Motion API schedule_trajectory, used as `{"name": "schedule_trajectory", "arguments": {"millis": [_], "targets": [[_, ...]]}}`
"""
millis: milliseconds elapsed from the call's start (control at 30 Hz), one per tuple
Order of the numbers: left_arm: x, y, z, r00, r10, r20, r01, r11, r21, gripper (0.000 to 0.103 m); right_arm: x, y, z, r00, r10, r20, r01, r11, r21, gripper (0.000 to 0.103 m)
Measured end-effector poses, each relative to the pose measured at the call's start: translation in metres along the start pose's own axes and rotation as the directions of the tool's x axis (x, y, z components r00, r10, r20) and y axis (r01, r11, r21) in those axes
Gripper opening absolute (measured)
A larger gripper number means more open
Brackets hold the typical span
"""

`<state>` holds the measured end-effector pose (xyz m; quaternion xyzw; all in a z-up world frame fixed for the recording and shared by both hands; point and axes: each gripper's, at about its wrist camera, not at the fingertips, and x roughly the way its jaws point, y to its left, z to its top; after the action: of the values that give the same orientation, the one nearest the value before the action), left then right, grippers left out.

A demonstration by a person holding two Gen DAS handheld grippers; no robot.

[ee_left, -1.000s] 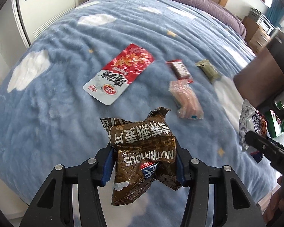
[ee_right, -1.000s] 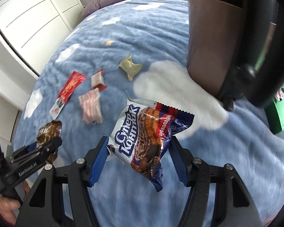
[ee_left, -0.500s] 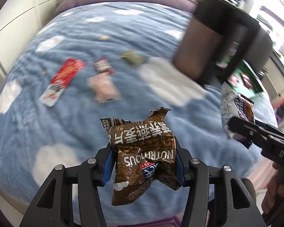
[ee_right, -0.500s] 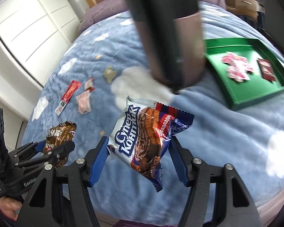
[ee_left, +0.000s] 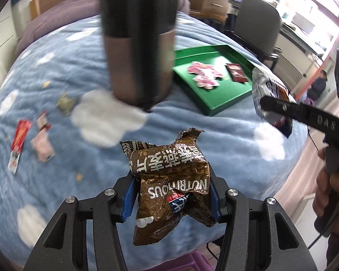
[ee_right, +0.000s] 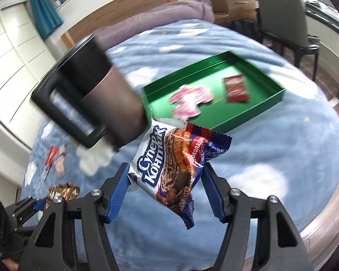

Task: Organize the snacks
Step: 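Carry both held packets over the green tray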

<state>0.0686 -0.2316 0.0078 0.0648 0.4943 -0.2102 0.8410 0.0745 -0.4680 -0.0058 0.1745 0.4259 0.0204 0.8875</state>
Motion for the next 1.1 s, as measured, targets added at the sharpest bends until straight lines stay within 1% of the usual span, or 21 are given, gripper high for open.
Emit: {"name": "schedule_trajectory", "arguments": {"millis": [67, 233, 400, 700, 933, 1100], "targets": [[0.004, -0.016, 0.01, 1.0, -0.005, -0.001, 0.005, 1.0, 0.027, 0.047, -0.003, -0.019, 0.012, 1.0, -0.022, 0.022, 0.021, 1.0, 0.011, 0.072], [0.02, -0.049, 0.04, 1.0, -0.019, -0.001, 0.019, 0.996, 0.086, 0.047, -0.001, -0.05, 0.042, 0.996, -0.065, 0.058, 0.064, 0.998, 0.021, 0.072], [0.043, -0.076, 0.071, 1.0, -0.011, 0.001, 0.011, 0.992, 0.127, 0.047, 0.012, -0.072, 0.067, 0.993, -0.094, 0.071, 0.093, 0.995, 0.019, 0.072], [0.088, -0.106, 0.119, 1.0, 0.007, 0.017, -0.01, 0.985, 0.17, 0.047, 0.056, -0.102, 0.106, 0.986, -0.154, 0.057, 0.155, 0.988, -0.006, 0.072], [0.124, -0.122, 0.145, 1.0, 0.004, 0.011, -0.006, 0.982, 0.189, 0.047, 0.09, -0.119, 0.121, 0.98, -0.199, 0.033, 0.2, 0.979, -0.039, 0.072], [0.145, -0.123, 0.155, 1.0, 0.008, -0.004, -0.007, 0.984, 0.178, 0.047, 0.111, -0.128, 0.123, 0.976, -0.216, 0.018, 0.217, 0.975, -0.05, 0.072]]}}
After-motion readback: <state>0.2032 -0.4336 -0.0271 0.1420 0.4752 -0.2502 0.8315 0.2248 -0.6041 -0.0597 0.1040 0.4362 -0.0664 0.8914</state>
